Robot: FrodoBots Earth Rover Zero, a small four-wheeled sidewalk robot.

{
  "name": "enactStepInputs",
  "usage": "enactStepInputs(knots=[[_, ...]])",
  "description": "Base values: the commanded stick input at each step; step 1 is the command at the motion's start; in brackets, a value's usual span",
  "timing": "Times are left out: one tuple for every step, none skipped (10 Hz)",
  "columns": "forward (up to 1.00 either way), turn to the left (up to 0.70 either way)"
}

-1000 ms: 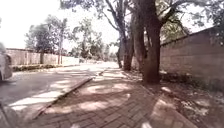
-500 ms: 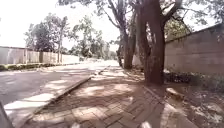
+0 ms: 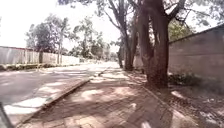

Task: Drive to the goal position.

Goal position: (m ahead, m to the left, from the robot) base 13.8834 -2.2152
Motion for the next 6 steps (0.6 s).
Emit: enactStepInputs(knots=[[0.5, -0.5], [0.5, -0.5], [0.5, -0.38], [0.5, -0.11], [0.5, 0.0], [0.5, 0.0]])
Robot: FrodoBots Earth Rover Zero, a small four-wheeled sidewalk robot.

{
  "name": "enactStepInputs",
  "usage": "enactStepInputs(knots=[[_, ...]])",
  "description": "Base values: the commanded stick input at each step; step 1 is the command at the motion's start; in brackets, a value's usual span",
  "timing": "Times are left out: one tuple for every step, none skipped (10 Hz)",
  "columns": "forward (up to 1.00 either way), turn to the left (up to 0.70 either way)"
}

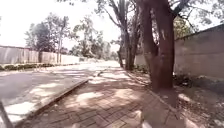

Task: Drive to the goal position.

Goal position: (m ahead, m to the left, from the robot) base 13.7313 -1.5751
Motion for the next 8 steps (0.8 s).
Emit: enactStepInputs(knots=[[0.5, 0.0], [0.5, 0.0], [0.5, 0.0], [0.5, 0.0], [0.5, 0.0], [0.5, 0.0], [0.5, 0.0], [0.5, 0.0]])
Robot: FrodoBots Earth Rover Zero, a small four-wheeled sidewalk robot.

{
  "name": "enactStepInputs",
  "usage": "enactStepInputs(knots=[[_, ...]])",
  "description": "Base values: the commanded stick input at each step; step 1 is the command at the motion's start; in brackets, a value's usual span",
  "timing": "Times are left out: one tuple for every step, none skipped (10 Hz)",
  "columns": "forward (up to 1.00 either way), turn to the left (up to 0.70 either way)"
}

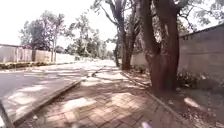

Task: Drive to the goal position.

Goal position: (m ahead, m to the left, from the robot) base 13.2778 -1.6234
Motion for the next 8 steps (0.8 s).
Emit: enactStepInputs(knots=[[0.5, 0.0], [0.5, 0.0], [0.5, 0.0], [0.5, 0.0], [0.5, 0.0], [0.5, 0.0], [0.5, 0.0], [0.5, 0.0]])
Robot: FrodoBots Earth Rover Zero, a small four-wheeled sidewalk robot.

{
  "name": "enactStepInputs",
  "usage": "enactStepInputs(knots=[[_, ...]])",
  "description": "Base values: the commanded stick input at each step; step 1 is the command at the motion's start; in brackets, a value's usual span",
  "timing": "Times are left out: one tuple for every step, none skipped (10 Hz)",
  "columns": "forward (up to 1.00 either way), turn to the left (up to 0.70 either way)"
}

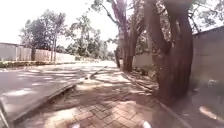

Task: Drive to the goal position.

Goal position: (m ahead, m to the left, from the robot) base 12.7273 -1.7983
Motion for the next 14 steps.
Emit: enactStepInputs(knots=[[0.5, 0.0], [0.5, 0.0], [0.5, 0.0], [0.5, 0.0], [0.5, 0.0], [0.5, 0.0], [0.5, 0.0], [0.5, 0.0], [0.5, 0.0], [0.5, 0.0], [0.5, 0.0], [0.5, 0.0], [0.5, 0.0], [0.5, 0.0]])
